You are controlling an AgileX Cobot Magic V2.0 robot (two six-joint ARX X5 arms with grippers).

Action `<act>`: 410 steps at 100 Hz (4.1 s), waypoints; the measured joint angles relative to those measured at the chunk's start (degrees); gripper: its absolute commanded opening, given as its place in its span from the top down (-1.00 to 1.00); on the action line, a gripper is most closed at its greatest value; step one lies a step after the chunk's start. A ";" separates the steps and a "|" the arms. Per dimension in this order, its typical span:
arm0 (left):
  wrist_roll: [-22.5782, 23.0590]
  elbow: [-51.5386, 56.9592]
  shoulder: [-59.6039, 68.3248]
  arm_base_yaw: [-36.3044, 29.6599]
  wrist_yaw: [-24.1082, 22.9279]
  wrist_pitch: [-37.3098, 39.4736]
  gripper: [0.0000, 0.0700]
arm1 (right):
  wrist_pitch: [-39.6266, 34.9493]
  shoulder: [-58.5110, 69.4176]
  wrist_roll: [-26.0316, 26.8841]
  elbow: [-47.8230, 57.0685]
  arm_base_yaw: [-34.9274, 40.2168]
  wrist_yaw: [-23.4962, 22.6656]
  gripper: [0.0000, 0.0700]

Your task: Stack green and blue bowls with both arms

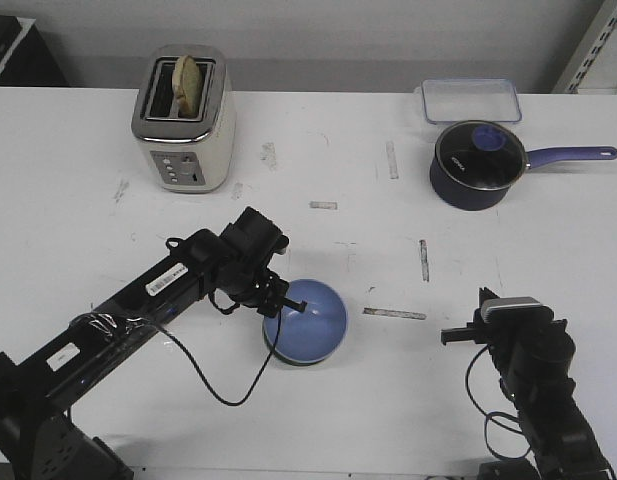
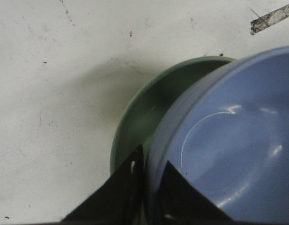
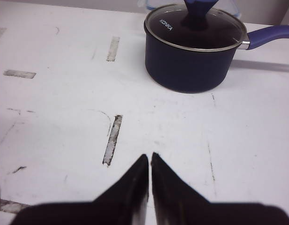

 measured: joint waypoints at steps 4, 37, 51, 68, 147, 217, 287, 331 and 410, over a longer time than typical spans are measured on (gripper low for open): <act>0.02 0.00 0.00 0.00 0.00 -0.09 1.00 | -0.02 0.00 -0.02 0.00 0.00 0.00 1.00; 0.76 0.00 0.00 0.00 -0.07 -1.46 -0.28 | -0.02 0.00 -0.02 0.00 0.00 0.00 1.00; 0.87 0.02 0.00 0.00 -0.04 -1.40 -0.96 | -0.02 0.00 0.00 0.00 0.00 0.00 1.00; 0.81 3.30 0.00 0.00 -0.04 -1.75 -0.80 | -0.02 0.00 0.00 0.00 0.00 0.00 1.00; 5.44 10.29 -6.99 11.19 -17.40 -7.76 1.00 | 0.39 0.00 -1.57 0.00 -0.02 0.02 1.00; 5.75 -45.09 -62.01 26.25 -17.40 27.58 1.00 | 0.37 -3.45 0.70 -1.25 -5.68 -1.55 1.00; 10.60 -47.76 -70.16 27.45 -17.40 30.75 0.99 | 3.80 -11.02 0.72 -5.68 -6.03 -1.73 1.00; 10.60 -47.76 -75.82 27.43 -17.40 30.73 0.99 | 3.80 -11.02 0.72 -5.68 -6.03 -1.73 1.00; 10.62 -81.37 -94.29 36.54 -11.39 52.65 1.00 | 3.80 -11.02 0.72 -5.68 -6.03 -1.70 1.00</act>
